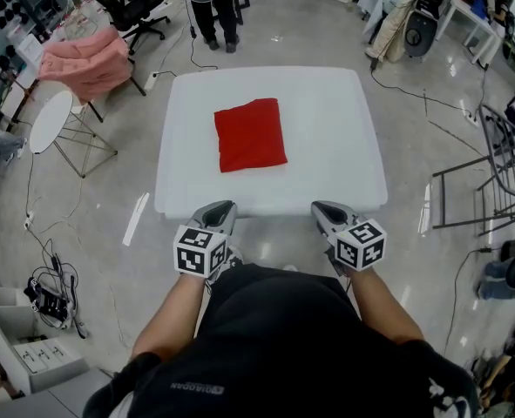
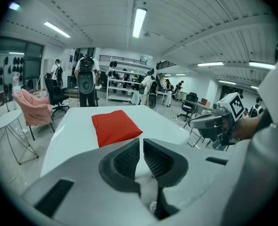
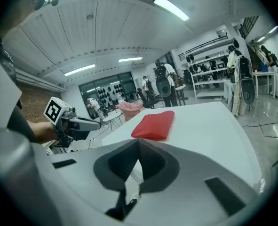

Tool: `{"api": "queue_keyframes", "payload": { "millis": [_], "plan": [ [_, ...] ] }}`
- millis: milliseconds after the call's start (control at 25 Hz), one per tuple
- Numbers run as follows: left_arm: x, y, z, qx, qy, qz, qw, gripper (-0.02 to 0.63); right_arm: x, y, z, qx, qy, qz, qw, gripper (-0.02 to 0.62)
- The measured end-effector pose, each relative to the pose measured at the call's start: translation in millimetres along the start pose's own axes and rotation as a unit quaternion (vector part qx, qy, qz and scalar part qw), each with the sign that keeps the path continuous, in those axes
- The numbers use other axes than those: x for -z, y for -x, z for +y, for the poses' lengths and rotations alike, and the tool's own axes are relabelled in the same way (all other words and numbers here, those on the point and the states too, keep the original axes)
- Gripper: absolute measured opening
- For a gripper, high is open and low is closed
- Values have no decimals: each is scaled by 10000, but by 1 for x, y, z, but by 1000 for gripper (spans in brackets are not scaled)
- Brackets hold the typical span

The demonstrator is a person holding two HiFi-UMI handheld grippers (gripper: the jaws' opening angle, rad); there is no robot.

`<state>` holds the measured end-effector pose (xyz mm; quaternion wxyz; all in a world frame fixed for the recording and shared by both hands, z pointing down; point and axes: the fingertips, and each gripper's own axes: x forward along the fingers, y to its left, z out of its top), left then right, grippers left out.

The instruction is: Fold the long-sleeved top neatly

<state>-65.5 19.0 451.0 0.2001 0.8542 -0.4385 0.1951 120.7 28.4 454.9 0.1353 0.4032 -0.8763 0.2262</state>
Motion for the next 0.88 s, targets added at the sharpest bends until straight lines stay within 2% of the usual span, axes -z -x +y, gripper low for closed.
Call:
{"api": "queue_keyframes", "payload": {
  "millis": [880],
  "plan": [
    [-8, -4, 16, -93, 23, -11, 10000, 26, -3, -11, -4, 42, -112, 55, 9999, 3]
  ]
}}
